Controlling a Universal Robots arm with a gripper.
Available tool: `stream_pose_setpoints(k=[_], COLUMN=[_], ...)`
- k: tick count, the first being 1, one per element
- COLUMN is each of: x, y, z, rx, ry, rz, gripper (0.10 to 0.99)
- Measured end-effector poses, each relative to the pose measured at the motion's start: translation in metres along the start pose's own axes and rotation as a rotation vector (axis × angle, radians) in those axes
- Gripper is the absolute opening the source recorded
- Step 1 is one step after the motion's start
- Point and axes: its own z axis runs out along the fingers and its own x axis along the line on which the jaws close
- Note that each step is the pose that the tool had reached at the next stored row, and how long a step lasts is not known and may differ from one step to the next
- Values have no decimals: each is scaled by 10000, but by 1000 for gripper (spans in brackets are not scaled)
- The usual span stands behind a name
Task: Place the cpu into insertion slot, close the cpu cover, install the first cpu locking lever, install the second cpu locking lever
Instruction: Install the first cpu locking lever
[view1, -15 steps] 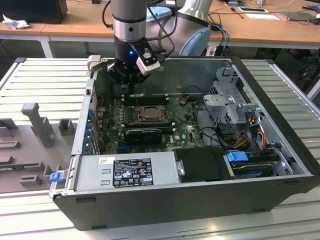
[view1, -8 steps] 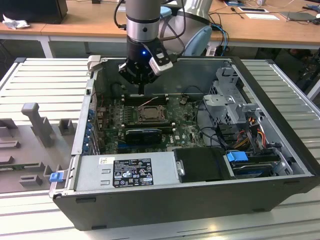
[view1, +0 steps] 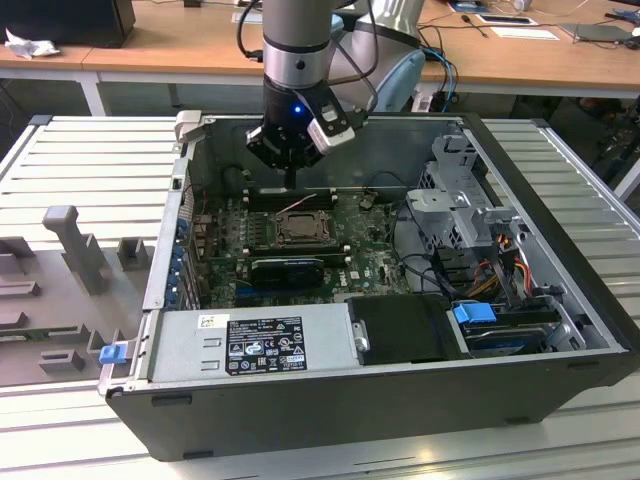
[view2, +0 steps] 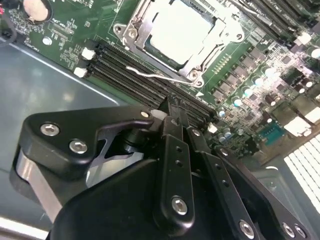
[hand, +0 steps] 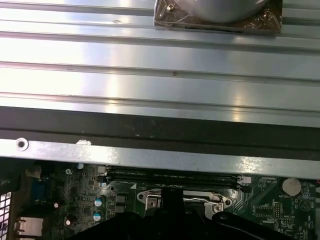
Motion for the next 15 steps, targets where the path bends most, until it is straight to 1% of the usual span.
stream_pose_setpoints(k=[2,4,9,15], x=[-9,-64,-115,-163], y=[-5,-12,-7,20], z=[46,105,169,211], rx=[0,-6,-12,-14], ry=[4,-6,-14,-15], rz=[-35,68,159,158], gripper=[106,106,106,106])
